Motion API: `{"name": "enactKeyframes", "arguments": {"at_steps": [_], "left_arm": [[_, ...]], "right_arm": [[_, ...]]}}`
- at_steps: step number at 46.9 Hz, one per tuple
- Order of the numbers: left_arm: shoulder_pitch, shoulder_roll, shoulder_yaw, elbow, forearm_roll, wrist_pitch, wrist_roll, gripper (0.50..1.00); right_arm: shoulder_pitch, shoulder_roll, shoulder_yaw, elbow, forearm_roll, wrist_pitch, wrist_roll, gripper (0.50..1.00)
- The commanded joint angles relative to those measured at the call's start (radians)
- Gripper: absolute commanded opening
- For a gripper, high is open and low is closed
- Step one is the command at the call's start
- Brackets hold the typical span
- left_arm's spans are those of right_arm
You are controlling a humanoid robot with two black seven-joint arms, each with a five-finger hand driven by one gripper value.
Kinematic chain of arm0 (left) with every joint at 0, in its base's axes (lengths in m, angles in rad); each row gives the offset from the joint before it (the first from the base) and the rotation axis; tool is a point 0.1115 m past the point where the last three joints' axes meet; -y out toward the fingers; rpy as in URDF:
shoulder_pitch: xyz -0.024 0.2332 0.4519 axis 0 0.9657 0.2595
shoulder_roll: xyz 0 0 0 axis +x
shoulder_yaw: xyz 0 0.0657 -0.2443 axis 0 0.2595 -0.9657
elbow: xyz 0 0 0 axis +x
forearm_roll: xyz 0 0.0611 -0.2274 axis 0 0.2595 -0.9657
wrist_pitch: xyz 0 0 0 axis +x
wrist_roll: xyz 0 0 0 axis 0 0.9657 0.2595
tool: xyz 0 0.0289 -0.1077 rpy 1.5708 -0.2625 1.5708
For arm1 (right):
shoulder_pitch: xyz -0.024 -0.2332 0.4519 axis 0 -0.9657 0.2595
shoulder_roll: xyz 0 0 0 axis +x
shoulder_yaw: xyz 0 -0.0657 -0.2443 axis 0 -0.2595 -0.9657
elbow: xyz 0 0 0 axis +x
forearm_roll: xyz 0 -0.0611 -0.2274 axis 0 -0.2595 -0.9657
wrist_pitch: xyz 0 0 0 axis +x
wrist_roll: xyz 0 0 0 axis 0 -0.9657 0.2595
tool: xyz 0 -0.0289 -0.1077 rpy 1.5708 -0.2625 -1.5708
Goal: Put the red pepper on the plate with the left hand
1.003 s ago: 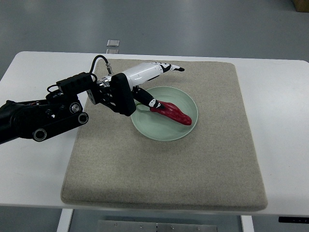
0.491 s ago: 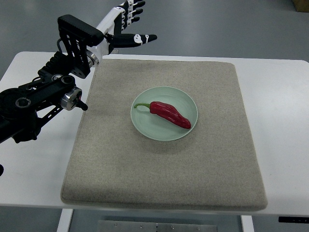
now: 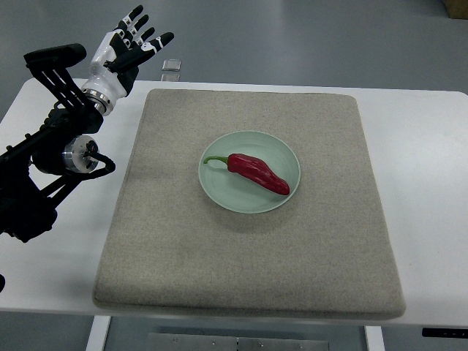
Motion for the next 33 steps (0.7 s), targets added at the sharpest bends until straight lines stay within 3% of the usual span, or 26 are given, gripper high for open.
{"name": "enactKeyframes", "arguments": {"at_steps": [1,13,33], "left_arm": [[0.004,0.0,-0.002,0.035,-0.049,-0.004,0.0,0.996],[0.007,-0.035,-0.005,0.118,-0.231,-0.047,0.0,0.996],[0.014,-0.038,-0.028,0.124,-0.318,-0.081,0.0,0.996]], "right_arm": [[-0.001,0.0,0.0,0.0,0.0,0.0,-0.001,0.932],[0.0,0.0,0.0,0.0,0.0,0.0,-0.001,0.932],[0.0,0.0,0.0,0.0,0.0,0.0,-0.001,0.932]]}}
